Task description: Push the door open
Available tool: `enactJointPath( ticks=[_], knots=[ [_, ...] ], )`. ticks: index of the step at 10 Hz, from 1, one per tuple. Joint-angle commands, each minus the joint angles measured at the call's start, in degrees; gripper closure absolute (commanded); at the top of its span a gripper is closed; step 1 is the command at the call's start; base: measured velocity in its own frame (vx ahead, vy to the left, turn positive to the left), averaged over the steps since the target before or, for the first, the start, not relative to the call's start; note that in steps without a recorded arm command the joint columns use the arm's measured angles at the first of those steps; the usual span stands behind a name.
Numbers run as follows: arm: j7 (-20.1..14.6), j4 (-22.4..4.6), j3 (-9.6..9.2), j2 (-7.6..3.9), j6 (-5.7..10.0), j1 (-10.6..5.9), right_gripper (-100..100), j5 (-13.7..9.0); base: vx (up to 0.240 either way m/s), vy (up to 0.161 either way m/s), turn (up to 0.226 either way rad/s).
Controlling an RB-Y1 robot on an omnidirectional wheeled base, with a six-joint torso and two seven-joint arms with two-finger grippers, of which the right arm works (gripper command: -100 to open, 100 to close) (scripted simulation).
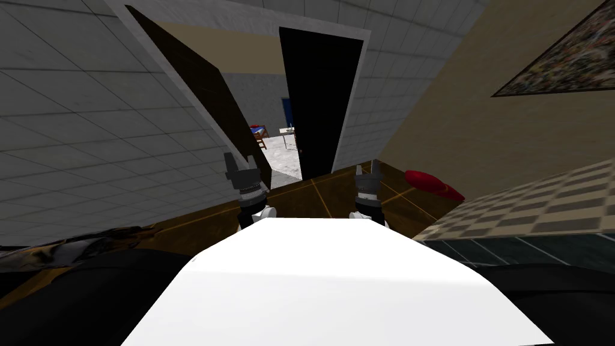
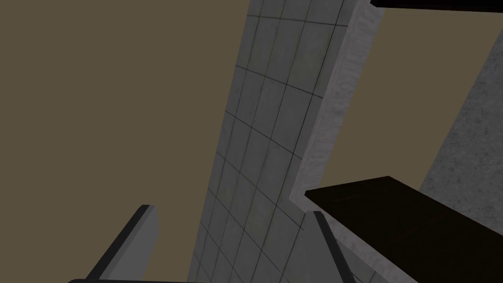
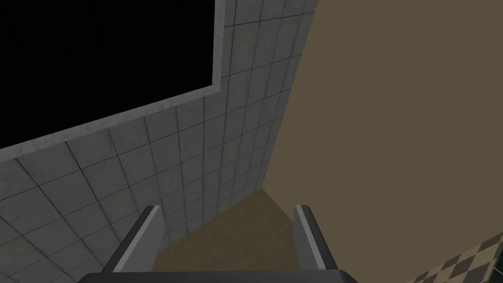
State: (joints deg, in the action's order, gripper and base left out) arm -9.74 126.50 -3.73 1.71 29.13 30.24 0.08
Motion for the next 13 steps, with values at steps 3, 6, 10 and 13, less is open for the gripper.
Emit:
enactJointPath(
  ticks=[3, 6, 10, 13],
  knots=[
    [0.6, -4.9, 0.80, -1.48, 0.92, -2.11, -100, -0.5, 0.102, 0.039, 0.105],
    [1.0, -9.0, 1.46, -2.44, 1.68, -3.85, -100, -0.9, 0.087, -0.008, 0.092],
    [1.6, -13.9, 2.26, -3.43, 2.60, -5.95, -100, -1.3, 0.090, 0.024, 0.082],
    [2.0, -18.1, 2.93, -4.15, 3.37, -7.74, -100, -1.8, 0.089, 0.009, 0.093]
  ],
)
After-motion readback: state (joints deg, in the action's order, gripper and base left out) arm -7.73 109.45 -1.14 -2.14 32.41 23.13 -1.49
